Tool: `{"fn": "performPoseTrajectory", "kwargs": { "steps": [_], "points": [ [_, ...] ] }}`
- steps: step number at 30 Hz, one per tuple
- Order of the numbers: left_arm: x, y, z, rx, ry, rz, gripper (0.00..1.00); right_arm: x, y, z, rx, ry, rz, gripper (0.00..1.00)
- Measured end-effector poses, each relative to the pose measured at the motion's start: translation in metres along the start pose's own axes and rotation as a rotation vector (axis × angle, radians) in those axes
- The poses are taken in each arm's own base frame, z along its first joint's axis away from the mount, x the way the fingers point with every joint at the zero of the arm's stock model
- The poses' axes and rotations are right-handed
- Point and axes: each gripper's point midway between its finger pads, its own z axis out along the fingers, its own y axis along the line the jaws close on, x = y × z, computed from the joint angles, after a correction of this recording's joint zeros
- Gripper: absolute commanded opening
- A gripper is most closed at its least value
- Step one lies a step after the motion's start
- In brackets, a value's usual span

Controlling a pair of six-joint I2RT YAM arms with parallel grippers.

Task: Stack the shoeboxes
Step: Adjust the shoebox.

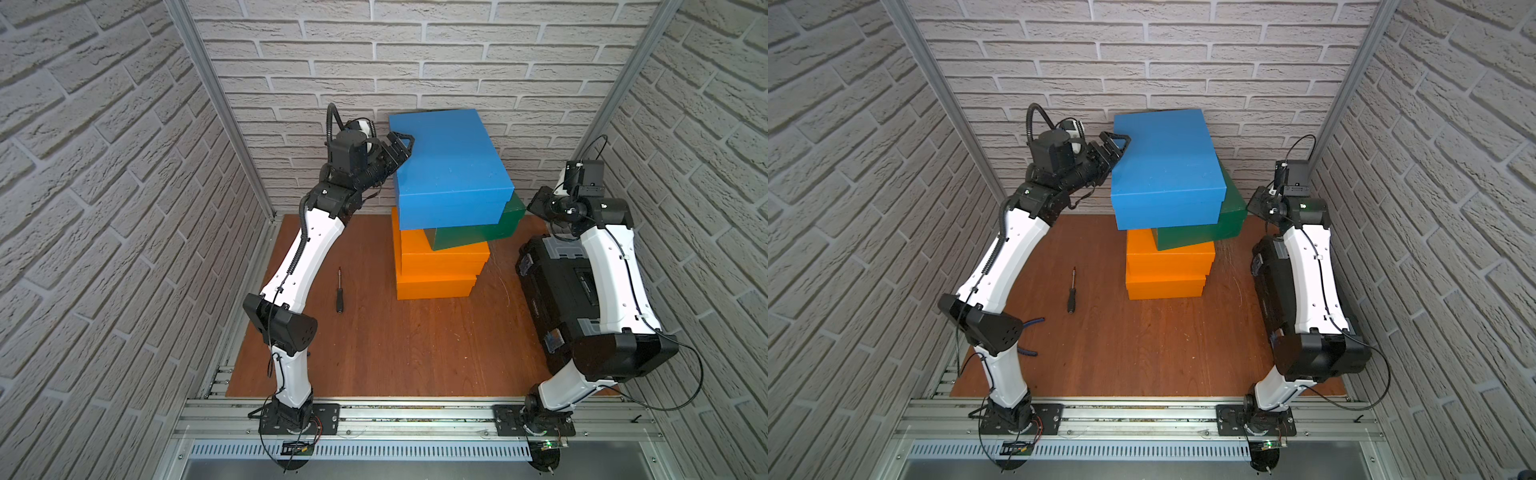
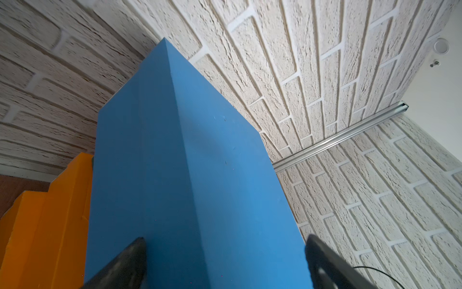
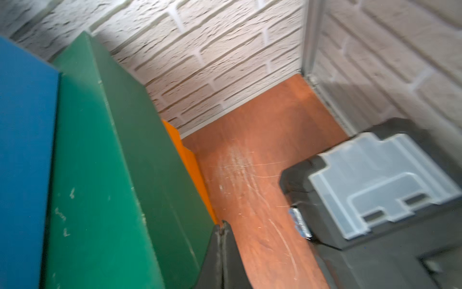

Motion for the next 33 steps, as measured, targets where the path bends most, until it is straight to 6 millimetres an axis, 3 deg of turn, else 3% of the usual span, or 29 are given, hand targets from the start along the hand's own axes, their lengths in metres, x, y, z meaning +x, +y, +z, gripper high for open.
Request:
{"fn": "performPoseTrajectory", "kwargs": {
  "steps": [3,8,17,24,28,33],
  "points": [
    [0.000,0.001,0.002,-0.003,0.001,0.000,0.98,0.021,0.005,0.013,-0.048,0.064,0.002,0.03],
    [0.002,0.004,0.002,-0.015,0.009,-0.001,0.98,0.035,0.015,0.016,-0.125,0.113,0.005,0.03],
    [-0.002,0.013,0.001,-0.045,0.004,0.004,0.98,0.061,0.065,-0.016,-0.385,0.159,-0.039,0.03],
    [-0.010,0.020,-0.001,-0.059,-0.010,0.009,0.98,0.095,0.097,-0.036,-0.492,0.214,-0.107,0.03],
    [-0.017,0.025,-0.003,-0.069,-0.023,0.010,0.98,0.101,0.092,-0.035,-0.448,0.229,-0.110,0.03],
    [-0.024,0.028,-0.006,-0.075,-0.031,0.012,0.98,0.080,0.074,-0.042,-0.342,0.165,-0.084,0.03]
  ]
}}
